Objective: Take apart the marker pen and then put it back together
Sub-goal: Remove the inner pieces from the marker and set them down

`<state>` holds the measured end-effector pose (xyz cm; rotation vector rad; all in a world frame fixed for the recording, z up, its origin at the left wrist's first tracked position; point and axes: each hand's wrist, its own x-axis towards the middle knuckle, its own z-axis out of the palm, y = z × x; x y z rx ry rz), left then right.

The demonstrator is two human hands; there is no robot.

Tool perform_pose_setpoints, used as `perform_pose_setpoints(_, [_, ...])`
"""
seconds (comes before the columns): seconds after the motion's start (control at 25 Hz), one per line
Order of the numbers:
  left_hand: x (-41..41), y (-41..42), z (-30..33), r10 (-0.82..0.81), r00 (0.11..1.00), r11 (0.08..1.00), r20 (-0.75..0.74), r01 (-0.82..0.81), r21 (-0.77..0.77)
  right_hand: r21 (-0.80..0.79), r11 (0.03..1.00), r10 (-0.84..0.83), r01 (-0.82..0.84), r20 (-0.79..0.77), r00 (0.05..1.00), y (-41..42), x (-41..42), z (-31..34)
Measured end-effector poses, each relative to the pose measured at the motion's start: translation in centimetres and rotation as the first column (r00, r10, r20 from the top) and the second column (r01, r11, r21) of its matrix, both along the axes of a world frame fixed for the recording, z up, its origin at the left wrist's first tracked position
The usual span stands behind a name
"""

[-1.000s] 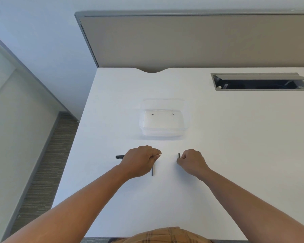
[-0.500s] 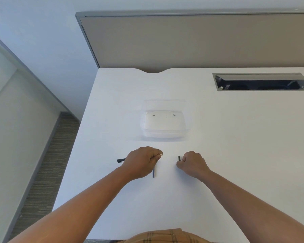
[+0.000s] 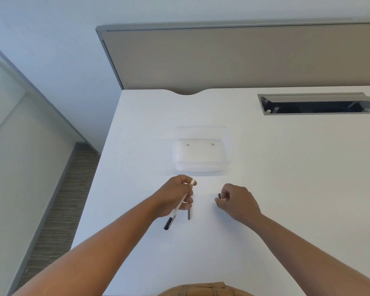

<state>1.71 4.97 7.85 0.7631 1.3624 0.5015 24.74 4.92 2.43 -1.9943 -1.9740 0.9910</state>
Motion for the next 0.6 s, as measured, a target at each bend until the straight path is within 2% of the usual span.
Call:
perform_pose_setpoints(0.12, [0.6, 0.2, 0.5, 0.135, 0.978, 0.988, 0.158, -0.120, -0.100, 0.076, 0.991, 0.124, -0.113, -0.169, 0.978, -0.8, -0.6, 0.3])
perform_pose_setpoints(0.28, [1.5, 0.1, -0.2, 0.133, 0.986, 0.990, 0.101, -0.129, -0.049, 0.148, 0.974, 0.212, -0.172, -0.325, 0.922, -2.1, -1.3, 0.4])
perform_pose_setpoints(0.48, [2.1, -0.1, -1.3, 0.376, 0.902, 0.925, 0.214, -0.351, -0.144, 0.222, 0.965, 0.219, -0.139, -0.389, 0.895, -2.7, -2.1, 0.6])
perform_pose_setpoints(0.6, [2.3, -0.3, -1.9, 0.400, 0.891, 0.915, 0.214, -0.376, -0.146, 0.293, 0.947, 0.262, -0.130, -0.476, 0.839, -3.2, -2.5, 1.0])
